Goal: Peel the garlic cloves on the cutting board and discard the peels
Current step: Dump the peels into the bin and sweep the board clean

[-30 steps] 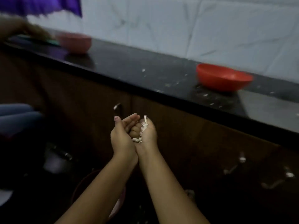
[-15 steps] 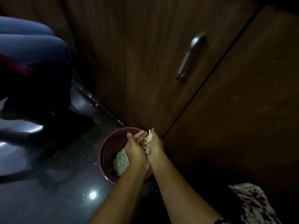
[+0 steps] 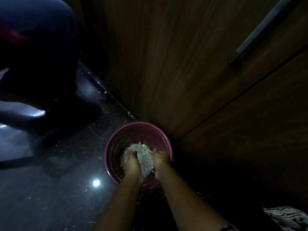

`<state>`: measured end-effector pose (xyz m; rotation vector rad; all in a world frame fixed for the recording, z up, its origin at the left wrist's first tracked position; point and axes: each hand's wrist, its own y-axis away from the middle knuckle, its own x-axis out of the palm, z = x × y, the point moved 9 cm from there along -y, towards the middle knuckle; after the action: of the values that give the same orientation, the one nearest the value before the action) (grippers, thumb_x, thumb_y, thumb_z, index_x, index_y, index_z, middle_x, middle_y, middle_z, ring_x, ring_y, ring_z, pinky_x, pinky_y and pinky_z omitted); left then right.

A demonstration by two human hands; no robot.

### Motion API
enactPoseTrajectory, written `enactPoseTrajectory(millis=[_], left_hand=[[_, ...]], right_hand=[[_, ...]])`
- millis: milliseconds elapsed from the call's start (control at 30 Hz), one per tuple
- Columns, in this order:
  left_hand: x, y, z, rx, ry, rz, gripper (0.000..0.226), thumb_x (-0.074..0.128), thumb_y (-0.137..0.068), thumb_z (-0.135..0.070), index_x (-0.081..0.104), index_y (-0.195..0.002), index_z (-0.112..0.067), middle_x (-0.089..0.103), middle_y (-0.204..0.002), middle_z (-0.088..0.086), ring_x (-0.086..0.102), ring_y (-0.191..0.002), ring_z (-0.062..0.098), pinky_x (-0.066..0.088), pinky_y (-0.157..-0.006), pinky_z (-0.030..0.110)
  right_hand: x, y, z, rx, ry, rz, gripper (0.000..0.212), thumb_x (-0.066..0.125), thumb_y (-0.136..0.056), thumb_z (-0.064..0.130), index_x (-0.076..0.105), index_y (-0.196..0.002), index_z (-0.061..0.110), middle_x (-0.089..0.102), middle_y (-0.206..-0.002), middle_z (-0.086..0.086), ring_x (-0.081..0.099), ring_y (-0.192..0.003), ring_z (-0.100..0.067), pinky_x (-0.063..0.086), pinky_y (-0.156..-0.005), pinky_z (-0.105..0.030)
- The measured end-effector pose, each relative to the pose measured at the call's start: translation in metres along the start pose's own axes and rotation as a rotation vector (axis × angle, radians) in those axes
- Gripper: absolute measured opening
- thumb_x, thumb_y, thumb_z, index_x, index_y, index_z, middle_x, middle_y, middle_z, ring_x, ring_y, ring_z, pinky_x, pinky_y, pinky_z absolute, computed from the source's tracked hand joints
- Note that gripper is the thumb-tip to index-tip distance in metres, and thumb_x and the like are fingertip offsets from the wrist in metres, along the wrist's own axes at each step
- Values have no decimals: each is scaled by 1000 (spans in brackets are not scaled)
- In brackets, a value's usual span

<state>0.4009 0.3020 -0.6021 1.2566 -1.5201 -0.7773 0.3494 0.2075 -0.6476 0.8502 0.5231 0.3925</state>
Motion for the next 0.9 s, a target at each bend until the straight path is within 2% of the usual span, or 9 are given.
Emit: enactPoseTrajectory(millis=[67, 133, 200, 300, 467, 600, 633, 700, 900], left_hand=[[0, 3, 0, -18, -1, 16, 72, 24, -98, -58, 56, -126, -1, 61, -122, 23, 59, -110, 37, 45, -101, 45], [7, 13, -2, -33, 7, 66, 81, 24, -93, -68, 57, -124, -1, 61, -121, 24, 58, -110, 36, 45, -99, 44], [15, 22, -1, -63, 12, 100, 86, 21, -90, -73, 57, -121, -1, 60, -121, 24, 55, -115, 36, 41, -104, 46], [24, 42, -10, -38, -69, 102, 85, 19, -90, -73, 55, -117, -1, 58, -121, 22, 53, -119, 37, 40, -104, 47], [46, 94, -35, 79, -189, 112, 81, 19, -94, -67, 54, -129, -3, 58, -126, 18, 54, -119, 36, 44, -94, 41], [82, 162, -38, 128, -156, 199, 76, 23, -95, -65, 54, -127, -2, 64, -111, 15, 58, -104, 29, 40, -95, 38], [96, 185, -34, 126, -143, 252, 75, 23, -95, -64, 52, -131, -5, 62, -116, 11, 56, -110, 27, 37, -101, 37], [118, 231, -31, 193, -113, 328, 71, 22, -97, -61, 46, -139, -10, 55, -135, 8, 51, -124, 23, 35, -104, 34], [154, 348, -21, 479, 39, 438, 54, 30, -102, -45, 64, -117, -6, 70, -101, 9, 66, -90, 15, 52, -91, 29]], right_hand=[[-12, 3, 8, -88, 140, -87, 18, 56, -92, 9, 65, -77, 14, 70, -106, -20, 67, -93, -30, 56, -88, -40], [-22, 15, 21, -146, 175, -133, 27, 65, -84, 5, 57, -63, 20, 73, -94, -19, 69, -88, -31, 58, -83, -42], [-23, 30, 33, -160, 222, -65, 22, 67, -80, 0, 60, -69, 19, 72, -96, -13, 69, -91, -29, 58, -81, -38], [-10, 54, 40, -114, 183, 209, 20, 68, -84, 4, 65, -103, 12, 67, -110, -9, 65, -101, -22, 55, -84, -31], [-38, 114, 81, -107, 42, 256, 34, 49, -100, 28, 56, -129, 11, 59, -118, -3, 55, -117, -23, 43, -67, -22], [-60, 167, 116, -127, -187, 324, 38, 41, -103, 34, 54, -132, 12, 55, -137, -7, 51, -123, -21, 44, -91, -30], [-72, 183, 125, -152, -283, 322, 38, 40, -103, 34, 56, -129, 10, 56, -135, -9, 53, -124, -22, 44, -97, -32], [-97, 210, 141, -216, -462, 286, 36, 40, -103, 31, 61, -119, 7, 62, -128, -11, 59, -117, -23, 46, -100, -33], [-193, 311, 179, -413, -806, 288, 25, 47, -101, 17, 64, -84, 8, 65, -69, -2, 61, -65, -10, 51, -63, -18]])
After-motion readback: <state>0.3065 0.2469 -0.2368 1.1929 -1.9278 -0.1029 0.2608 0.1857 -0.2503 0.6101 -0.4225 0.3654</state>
